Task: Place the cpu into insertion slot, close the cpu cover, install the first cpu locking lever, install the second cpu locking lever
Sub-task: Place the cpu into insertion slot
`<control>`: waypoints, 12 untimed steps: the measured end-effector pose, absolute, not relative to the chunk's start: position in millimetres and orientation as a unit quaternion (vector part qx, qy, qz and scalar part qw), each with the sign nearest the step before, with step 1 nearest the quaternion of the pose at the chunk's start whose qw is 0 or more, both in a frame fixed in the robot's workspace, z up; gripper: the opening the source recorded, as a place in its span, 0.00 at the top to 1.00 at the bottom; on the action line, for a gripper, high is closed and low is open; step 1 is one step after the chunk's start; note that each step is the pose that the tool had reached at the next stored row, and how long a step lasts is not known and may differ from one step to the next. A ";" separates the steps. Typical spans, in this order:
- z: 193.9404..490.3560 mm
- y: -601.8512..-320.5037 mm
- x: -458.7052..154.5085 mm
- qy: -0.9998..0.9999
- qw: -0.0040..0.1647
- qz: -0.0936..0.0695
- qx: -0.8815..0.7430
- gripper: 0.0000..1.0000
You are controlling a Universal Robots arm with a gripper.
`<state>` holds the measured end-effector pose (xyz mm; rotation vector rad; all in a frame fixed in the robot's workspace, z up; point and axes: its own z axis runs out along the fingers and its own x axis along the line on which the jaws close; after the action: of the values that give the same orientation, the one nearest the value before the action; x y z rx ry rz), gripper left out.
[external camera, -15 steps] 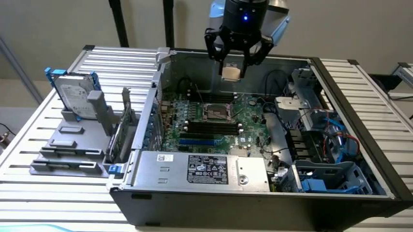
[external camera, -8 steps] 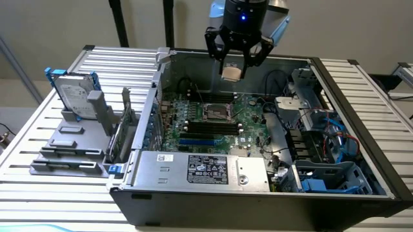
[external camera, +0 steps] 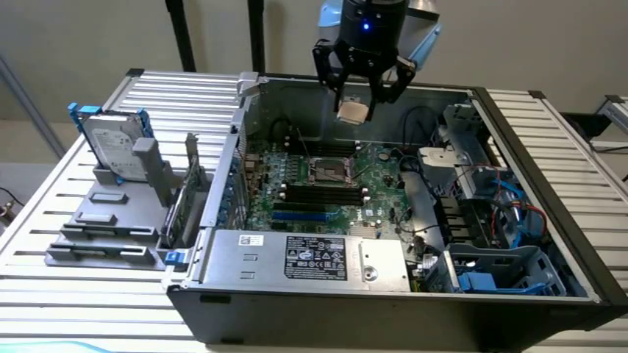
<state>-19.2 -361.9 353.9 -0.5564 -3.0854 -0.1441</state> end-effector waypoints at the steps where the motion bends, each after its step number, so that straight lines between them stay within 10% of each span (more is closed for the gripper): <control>1: 353.8 -361.9 -19.2 -0.982 0.001 -0.046 -0.186 0.46; 12: 353.9 -361.9 -19.2 -0.961 -0.003 -0.046 -0.272 0.46</control>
<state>-19.2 -361.9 353.9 -0.8570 -3.0251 -0.1444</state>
